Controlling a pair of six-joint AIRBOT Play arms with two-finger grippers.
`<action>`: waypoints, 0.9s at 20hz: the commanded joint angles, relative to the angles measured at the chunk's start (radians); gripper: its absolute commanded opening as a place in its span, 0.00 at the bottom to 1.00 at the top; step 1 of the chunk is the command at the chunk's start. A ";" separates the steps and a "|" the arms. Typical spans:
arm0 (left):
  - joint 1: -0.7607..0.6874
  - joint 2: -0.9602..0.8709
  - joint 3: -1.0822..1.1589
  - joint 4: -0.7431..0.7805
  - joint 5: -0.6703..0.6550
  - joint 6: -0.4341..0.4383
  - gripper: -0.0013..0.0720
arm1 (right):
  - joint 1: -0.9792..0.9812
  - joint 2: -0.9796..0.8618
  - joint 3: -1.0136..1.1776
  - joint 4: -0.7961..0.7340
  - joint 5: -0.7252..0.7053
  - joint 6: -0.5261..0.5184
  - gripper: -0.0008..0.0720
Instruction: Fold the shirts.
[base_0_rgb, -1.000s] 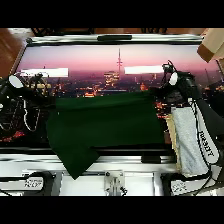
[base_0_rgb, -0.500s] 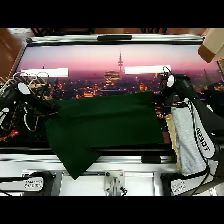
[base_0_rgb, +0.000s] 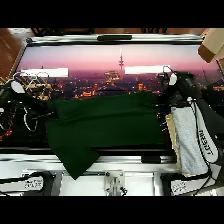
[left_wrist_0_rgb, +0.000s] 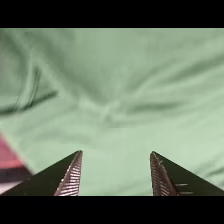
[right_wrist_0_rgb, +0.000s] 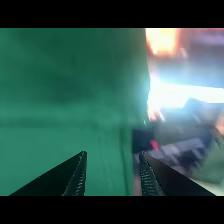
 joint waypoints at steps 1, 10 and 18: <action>0.058 0.114 -0.069 -0.003 -0.090 -0.008 0.71 | -0.046 0.074 -0.005 0.005 0.143 -0.049 0.63; 0.205 0.627 -0.743 -0.126 0.046 0.013 0.73 | -0.138 0.261 -0.200 0.174 0.150 -0.085 0.63; 0.227 0.483 -0.743 -0.082 0.072 0.099 0.73 | -0.138 0.267 -0.201 0.182 0.150 -0.090 0.63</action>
